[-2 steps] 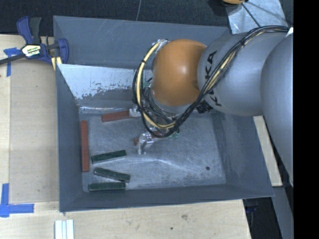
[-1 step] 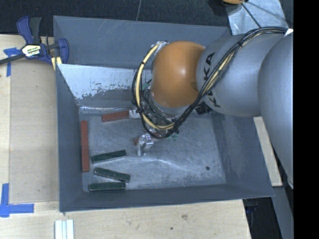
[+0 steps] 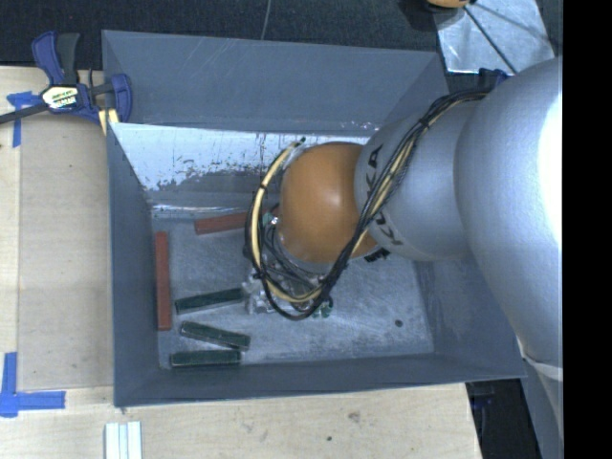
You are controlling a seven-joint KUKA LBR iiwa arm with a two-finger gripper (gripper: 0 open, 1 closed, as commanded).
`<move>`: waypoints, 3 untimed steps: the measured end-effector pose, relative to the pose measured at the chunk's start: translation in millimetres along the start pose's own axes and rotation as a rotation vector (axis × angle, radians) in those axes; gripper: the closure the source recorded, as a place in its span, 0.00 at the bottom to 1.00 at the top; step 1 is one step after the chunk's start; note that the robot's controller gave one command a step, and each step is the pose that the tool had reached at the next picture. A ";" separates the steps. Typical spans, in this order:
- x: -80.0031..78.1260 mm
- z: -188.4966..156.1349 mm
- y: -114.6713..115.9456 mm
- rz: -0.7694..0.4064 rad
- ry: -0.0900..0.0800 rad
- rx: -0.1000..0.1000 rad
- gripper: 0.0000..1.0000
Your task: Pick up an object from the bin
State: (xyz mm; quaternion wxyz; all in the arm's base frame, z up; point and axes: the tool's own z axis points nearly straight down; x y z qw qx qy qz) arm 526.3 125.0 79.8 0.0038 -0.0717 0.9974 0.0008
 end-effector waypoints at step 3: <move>-26.7 3.8 81.2 0.128 -0.013 -0.003 1.00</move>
Offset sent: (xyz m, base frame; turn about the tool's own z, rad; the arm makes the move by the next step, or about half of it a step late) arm 0.0000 0.0000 0.0000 0.0000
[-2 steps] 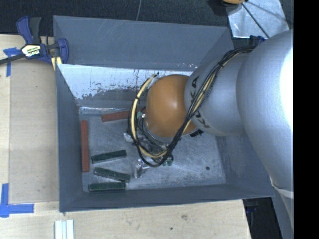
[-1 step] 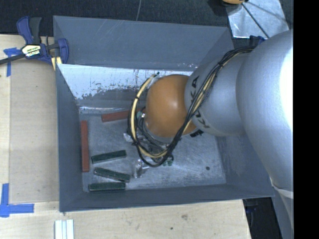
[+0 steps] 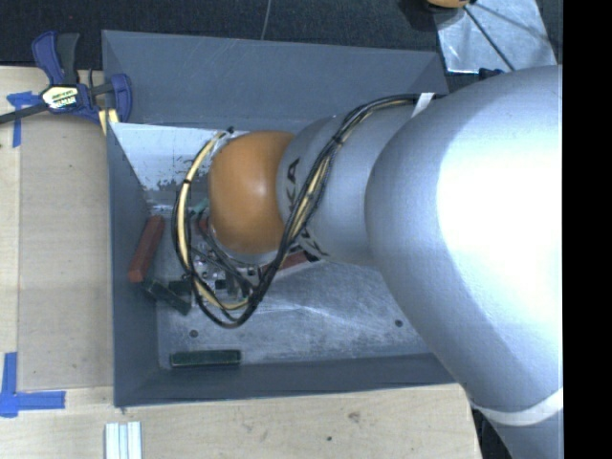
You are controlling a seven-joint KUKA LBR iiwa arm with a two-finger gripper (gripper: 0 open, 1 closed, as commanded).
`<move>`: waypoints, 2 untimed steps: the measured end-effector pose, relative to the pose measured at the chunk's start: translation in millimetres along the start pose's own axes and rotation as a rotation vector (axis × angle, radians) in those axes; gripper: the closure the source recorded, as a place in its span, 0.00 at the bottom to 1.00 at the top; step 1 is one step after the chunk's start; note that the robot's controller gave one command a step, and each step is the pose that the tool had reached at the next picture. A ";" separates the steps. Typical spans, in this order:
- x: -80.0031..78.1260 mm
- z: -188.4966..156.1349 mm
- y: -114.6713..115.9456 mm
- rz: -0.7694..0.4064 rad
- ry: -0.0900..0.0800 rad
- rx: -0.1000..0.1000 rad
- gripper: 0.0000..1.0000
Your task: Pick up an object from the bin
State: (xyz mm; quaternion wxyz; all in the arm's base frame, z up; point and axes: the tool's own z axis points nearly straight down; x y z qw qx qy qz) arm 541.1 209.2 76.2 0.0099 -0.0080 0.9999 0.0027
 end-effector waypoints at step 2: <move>-3.9 -150.1 -6.7 -0.026 0.015 0.004 1.00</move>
Offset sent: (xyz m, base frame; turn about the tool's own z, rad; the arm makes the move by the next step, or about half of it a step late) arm -0.0004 -0.0076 0.1485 -0.0260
